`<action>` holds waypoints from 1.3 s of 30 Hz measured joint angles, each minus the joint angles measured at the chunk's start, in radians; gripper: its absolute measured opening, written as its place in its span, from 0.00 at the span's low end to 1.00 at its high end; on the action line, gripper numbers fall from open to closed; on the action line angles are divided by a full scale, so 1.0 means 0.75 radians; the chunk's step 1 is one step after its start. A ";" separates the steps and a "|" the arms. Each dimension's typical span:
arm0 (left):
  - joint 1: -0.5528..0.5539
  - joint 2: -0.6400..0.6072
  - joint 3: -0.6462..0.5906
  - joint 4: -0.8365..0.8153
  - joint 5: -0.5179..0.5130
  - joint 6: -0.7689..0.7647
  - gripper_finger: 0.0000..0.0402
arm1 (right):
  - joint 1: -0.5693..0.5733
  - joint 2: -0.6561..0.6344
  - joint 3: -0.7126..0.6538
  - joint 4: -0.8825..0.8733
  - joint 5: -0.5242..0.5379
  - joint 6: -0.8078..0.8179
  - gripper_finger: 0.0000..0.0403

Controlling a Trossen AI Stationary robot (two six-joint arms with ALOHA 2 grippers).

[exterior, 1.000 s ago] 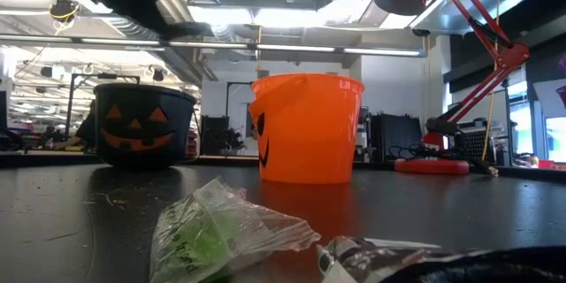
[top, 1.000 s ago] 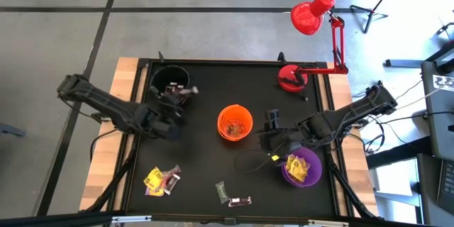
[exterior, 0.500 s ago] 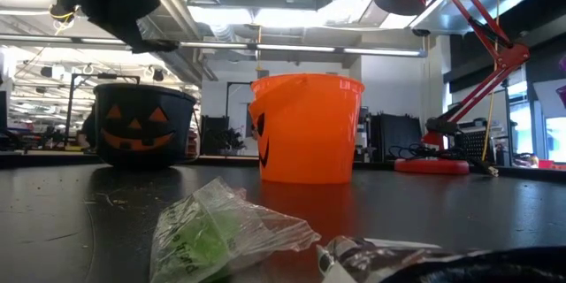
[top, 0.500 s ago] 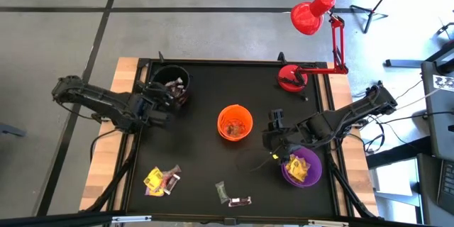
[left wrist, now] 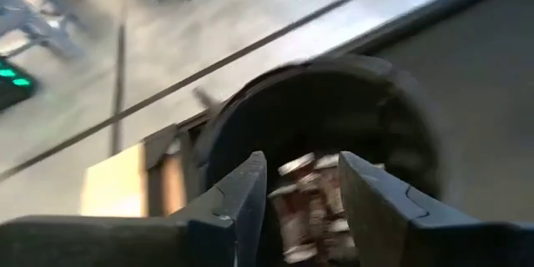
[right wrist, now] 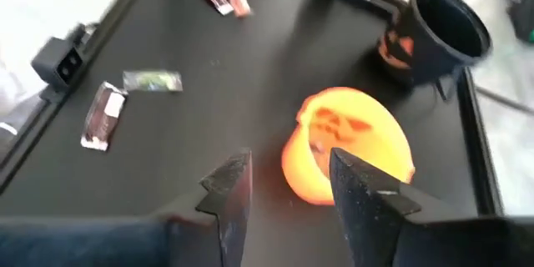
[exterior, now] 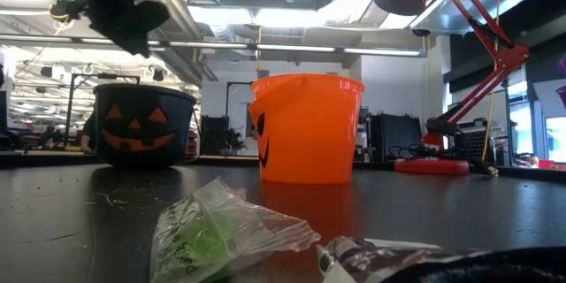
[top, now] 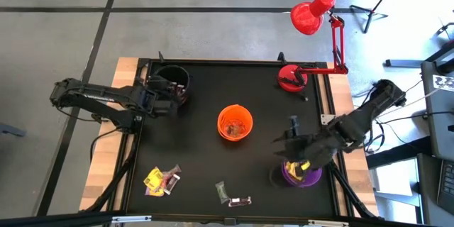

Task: Sort candy
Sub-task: Put the green gummy into the orange bucket

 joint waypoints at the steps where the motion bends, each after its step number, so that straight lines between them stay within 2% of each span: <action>1: -0.012 -0.001 0.000 0.064 -0.009 0.027 0.36 | -0.003 0.001 -0.035 0.065 -0.002 -0.027 0.39; 3: -0.053 -0.010 0.000 0.234 -0.008 0.145 0.36 | -0.007 0.009 -0.125 0.208 -0.018 -0.065 0.39; 6: -0.139 -0.009 0.000 0.583 0.027 0.437 0.34 | -0.057 0.053 -0.273 0.460 -0.070 -0.144 0.39; 10: -0.249 -0.007 0.000 1.035 0.120 0.817 0.32 | -0.115 0.145 -0.413 0.787 -0.202 -0.166 0.39; 12: -0.295 0.000 0.000 1.189 0.143 0.948 0.32 | -0.144 0.206 -0.442 0.913 -0.278 -0.168 0.39; 16: -0.358 0.000 0.001 1.339 0.126 1.038 0.31 | -0.196 0.358 -0.444 1.052 -0.374 -0.129 0.39; 18: -0.369 0.001 0.001 1.346 0.122 1.029 0.31 | -0.225 0.421 -0.412 1.068 -0.531 -0.074 0.39; 21: -0.378 0.014 0.001 1.348 0.119 0.997 0.31 | -0.253 0.511 -0.352 1.051 -0.862 -0.060 0.39; 23: -0.378 0.031 0.001 1.347 0.121 0.997 0.31 | -0.249 0.571 -0.309 1.021 -0.972 -0.111 0.39; 26: -0.369 0.059 0.001 1.354 0.115 0.996 0.31 | -0.231 0.652 -0.236 0.961 -0.978 -0.243 0.39; 32: -0.333 0.123 0.001 1.365 0.119 0.996 0.31 | -0.244 0.832 0.012 0.889 -0.764 -0.445 0.39; 39: -0.320 0.133 0.001 1.375 0.131 0.997 0.31 | -0.269 1.085 0.290 0.691 -0.783 -0.519 0.39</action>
